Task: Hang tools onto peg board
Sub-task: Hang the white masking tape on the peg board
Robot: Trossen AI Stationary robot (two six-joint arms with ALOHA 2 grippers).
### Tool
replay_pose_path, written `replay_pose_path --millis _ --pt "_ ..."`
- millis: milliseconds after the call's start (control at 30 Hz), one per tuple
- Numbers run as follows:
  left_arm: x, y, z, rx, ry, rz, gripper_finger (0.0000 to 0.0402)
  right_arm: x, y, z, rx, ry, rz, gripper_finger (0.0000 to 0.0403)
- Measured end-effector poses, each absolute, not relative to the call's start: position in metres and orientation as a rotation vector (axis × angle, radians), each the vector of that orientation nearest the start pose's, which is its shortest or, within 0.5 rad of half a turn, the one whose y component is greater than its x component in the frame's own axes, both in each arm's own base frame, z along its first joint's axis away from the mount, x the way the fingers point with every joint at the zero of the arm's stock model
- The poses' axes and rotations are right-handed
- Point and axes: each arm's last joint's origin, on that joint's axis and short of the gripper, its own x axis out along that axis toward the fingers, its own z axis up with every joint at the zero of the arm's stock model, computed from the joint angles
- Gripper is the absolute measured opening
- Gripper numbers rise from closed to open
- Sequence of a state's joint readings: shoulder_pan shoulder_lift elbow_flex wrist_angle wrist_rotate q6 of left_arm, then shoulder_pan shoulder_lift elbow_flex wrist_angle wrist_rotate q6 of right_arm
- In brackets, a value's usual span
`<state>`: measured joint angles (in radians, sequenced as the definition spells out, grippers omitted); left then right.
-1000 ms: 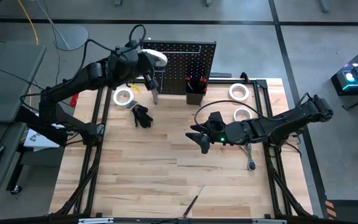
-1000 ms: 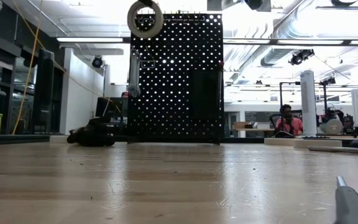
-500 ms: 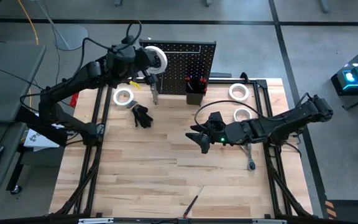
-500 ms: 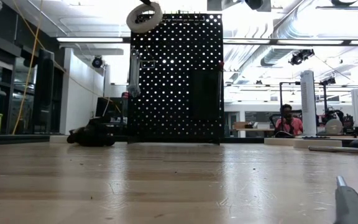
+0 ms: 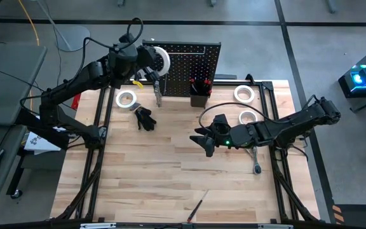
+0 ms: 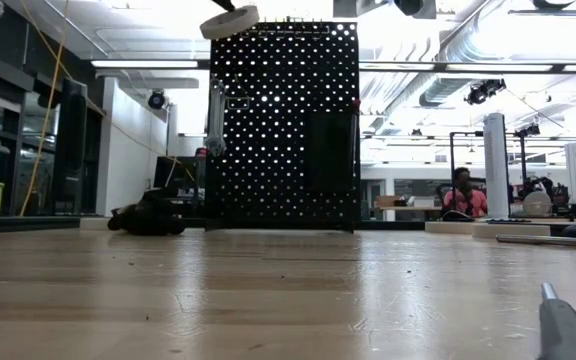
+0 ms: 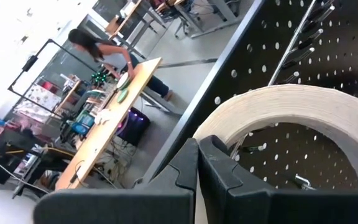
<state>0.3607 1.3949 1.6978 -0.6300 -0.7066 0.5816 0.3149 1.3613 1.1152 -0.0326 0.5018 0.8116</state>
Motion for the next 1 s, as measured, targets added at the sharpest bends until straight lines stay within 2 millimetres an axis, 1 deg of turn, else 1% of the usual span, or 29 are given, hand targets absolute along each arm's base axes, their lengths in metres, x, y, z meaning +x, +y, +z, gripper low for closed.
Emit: replay_pose_path --millis 233,333,467,600,1000 --pt "0.248 0.115 0.464 0.607 0.681 0.987 0.0000 0.296 0.082 0.335 0.694 0.165 -0.277 0.0245" --pt "0.246 0.119 0.463 0.614 0.717 1.027 0.0000 0.296 0.082 0.335 0.694 0.165 -0.277 0.0245" --pt "0.242 0.122 0.460 0.584 0.744 1.031 0.0000 0.296 0.082 0.335 0.694 0.165 -0.277 0.0245" --pt "0.242 0.122 0.459 0.549 0.728 1.026 0.0000 0.296 0.082 0.335 0.694 0.165 -0.276 0.0245" --pt "0.243 0.111 0.459 0.520 0.705 0.994 0.0000 0.296 0.082 0.335 0.694 0.165 -0.277 0.0245"
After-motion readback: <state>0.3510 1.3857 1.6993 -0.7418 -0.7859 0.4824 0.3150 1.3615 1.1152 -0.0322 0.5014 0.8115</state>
